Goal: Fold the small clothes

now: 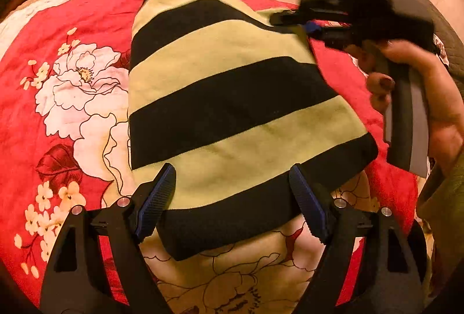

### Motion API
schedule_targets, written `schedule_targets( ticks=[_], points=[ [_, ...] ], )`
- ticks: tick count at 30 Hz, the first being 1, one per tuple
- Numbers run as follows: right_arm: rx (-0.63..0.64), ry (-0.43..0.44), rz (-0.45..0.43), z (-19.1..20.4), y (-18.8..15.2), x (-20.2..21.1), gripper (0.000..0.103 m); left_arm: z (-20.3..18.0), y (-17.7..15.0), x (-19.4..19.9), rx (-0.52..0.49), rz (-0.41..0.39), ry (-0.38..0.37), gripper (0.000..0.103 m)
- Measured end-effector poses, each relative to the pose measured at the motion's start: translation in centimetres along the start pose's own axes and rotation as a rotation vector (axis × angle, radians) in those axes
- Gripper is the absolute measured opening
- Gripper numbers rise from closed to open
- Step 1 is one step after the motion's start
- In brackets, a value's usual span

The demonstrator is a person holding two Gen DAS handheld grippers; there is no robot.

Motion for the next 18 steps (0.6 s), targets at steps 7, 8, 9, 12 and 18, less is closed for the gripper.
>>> schedule_targets(
  ticks=[7, 8, 9, 12, 18],
  points=[
    [0.008, -0.102, 0.042, -3.5, -1.9, 0.3, 0.006, -0.4, -0.1, -0.5, -0.027, 0.001, 0.005, 0.077],
    [0.028, -0.134, 0.062, -3.8, -2.5, -0.7, 0.007, -0.5, -0.2, -0.5, -0.033, 0.002, 0.009, 0.077],
    [0.054, -0.162, 0.078, -3.8, -2.9, -1.5, 0.008, -0.6, -0.3, -0.7, -0.046, 0.002, 0.018, 0.078],
    [0.144, -0.231, 0.085, -3.2, -2.9, -2.0, 0.01, -0.8, -0.3, -0.5, -0.073, 0.01, 0.031, 0.078],
    [0.12, -0.182, -0.079, -1.6, -0.7, 4.0, 0.035, -0.3, -0.4, 0.0, -0.043, 0.025, 0.007, 0.079]
  ],
)
Point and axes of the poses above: each gripper's, at about its wrist camera, not at the fingertips, and x roughly against the way its jaws point, z to its left, y to its top, the point moved 9 cm from there along -x, roughly the way its jaws point, and after that the axes turned 8 degrees about x, right-handed, at the moved point
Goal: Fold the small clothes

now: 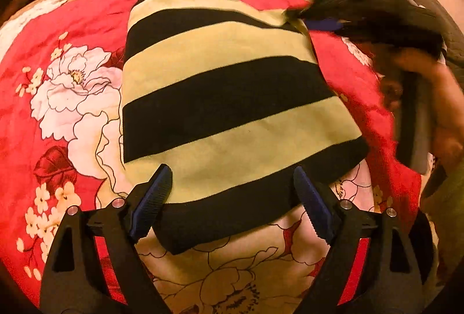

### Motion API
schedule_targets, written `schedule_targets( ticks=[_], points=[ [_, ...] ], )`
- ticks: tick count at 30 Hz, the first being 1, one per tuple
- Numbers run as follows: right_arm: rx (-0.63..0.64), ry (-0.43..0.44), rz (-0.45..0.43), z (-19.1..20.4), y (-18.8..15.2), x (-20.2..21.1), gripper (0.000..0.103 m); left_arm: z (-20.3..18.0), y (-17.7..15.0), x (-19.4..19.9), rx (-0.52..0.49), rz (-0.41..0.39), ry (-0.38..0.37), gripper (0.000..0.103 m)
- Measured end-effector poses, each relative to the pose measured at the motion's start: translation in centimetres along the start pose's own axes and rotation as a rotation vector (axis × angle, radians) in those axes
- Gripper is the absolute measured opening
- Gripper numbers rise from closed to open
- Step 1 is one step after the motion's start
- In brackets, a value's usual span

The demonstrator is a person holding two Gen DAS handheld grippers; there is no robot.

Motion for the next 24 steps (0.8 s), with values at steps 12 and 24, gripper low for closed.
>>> schedule_targets(
  ticks=[12, 24],
  points=[
    [0.131, 0.035, 0.193, 2.3, -7.5, -3.9, 0.036, -0.7, -1.8, 0.4, 0.006, -0.006, -0.009, 0.079],
    [0.071, 0.035, 0.161, 1.6, -7.5, -2.8, 0.054, -0.3, -1.9, 2.4, 0.041, -0.019, -0.021, 0.079]
  ],
)
Point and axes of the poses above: each gripper's, at about its wrist camera, not at the fingertips, and x roughly against the way its jaws point, z to its left, y to its top, the point moved 9 cm from there along -x, roughly the way its jaws point, and after that the axes turned 8 degrees about x, right-handed, at the moved point
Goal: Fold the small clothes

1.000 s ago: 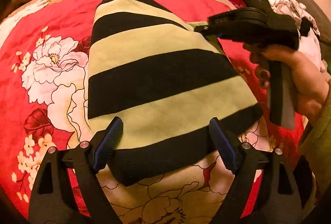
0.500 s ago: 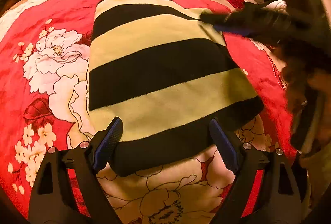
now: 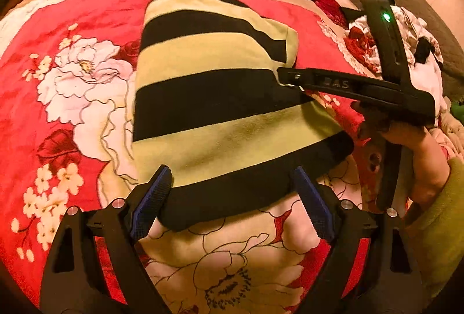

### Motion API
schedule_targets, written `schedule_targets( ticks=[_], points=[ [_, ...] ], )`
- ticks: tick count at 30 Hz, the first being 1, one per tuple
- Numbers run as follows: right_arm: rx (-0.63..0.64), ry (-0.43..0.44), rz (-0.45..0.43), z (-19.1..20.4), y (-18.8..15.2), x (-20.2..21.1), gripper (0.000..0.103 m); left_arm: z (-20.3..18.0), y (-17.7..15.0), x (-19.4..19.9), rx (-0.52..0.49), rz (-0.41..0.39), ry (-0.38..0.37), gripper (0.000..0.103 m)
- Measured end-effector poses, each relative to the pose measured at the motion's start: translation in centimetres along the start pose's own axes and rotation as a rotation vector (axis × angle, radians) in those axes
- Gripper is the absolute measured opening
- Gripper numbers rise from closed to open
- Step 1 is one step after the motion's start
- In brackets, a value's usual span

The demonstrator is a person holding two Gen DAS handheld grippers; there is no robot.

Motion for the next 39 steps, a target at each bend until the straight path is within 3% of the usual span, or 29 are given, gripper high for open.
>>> schedule_targets(
  ticks=[7, 12, 26, 27, 33, 39],
  points=[
    [-0.082, 0.02, -0.02, -1.7, -0.5, 1.8, 0.058, 0.6, 0.8, 1.3, 0.011, -0.021, 0.009, 0.081],
    [-0.098, 0.043, -0.084, -1.7, 0.0, 4.3, 0.07, 0.5, 1.5, 1.3, 0.023, -0.03, 0.012, 0.081],
    [-0.076, 0.145, -0.167, 1.8, 0.2, 8.2, 0.09, 2.2, 2.0, 3.2, 0.049, -0.068, 0.058, 0.084],
    [-0.066, 0.143, -0.167, 1.9, 0.3, 8.2, 0.091, 2.5, 2.2, 3.4, 0.054, -0.076, 0.06, 0.091],
    [-0.02, 0.103, -0.105, 1.1, 0.1, 5.8, 0.094, 5.3, 4.2, 2.3, 0.14, -0.081, 0.066, 0.094],
    [-0.059, 0.116, -0.025, -0.2, -0.4, 1.8, 0.094, 6.7, 6.3, -1.0, 0.229, -0.036, 0.01, 0.094]
  ],
)
Point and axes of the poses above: each gripper's, at about its wrist camera, not at the fingertips, and x roughly against the way its jaws point, z to its left, y to its top, the point moved 9 cm from there along -x, roughly the way its jaws point, and after that the axes turned 8 degrees about x, right-handed, at the moved point
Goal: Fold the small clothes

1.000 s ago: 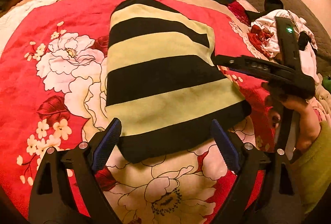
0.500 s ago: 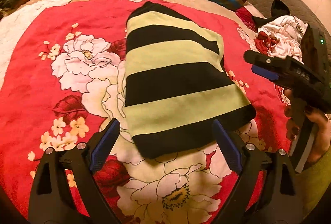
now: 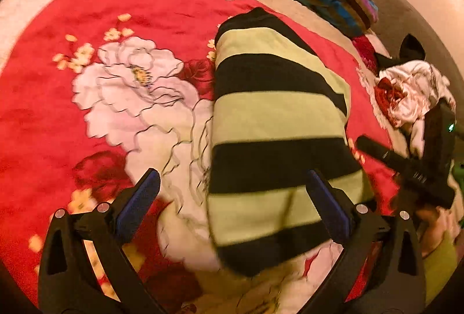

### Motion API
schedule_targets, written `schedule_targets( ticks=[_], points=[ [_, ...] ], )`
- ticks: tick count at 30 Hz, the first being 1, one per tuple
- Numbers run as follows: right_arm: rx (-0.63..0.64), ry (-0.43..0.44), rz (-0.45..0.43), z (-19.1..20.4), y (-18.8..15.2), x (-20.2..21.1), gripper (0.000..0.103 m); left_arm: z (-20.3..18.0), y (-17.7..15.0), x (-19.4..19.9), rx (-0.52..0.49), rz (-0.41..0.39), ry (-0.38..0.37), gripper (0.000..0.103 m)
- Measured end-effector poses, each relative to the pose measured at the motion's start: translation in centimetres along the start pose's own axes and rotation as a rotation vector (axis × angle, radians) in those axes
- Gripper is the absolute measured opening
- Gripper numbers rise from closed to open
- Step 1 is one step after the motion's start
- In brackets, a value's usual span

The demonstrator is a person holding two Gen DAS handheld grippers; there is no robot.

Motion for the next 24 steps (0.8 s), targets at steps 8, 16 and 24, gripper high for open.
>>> schedule_targets(
  ticks=[8, 16, 24],
  points=[
    [-0.031, 0.105, 0.05, -0.2, -0.1, -3.5, 0.082, -1.0, 0.9, -3.8, -0.002, 0.06, -0.042, 0.095],
    [0.027, 0.116, 0.055, 1.0, 0.6, -3.9, 0.063, -2.9, 0.8, -4.5, -0.027, 0.07, -0.125, 0.059],
    [0.077, 0.098, 0.02, 2.8, 0.9, -1.9, 0.056, -4.3, 0.9, -1.9, -0.06, 0.045, -0.142, 0.045]
  ],
)
Point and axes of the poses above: each gripper's, at about its wrist camera, not at the fingertips, and x roughly against the way its jaws point, z to its left, y to its top, the point moved 9 cm from there along -x, roughly the way its jaws point, and after that the axes turned 8 degrees about x, right-handed, at the moved point
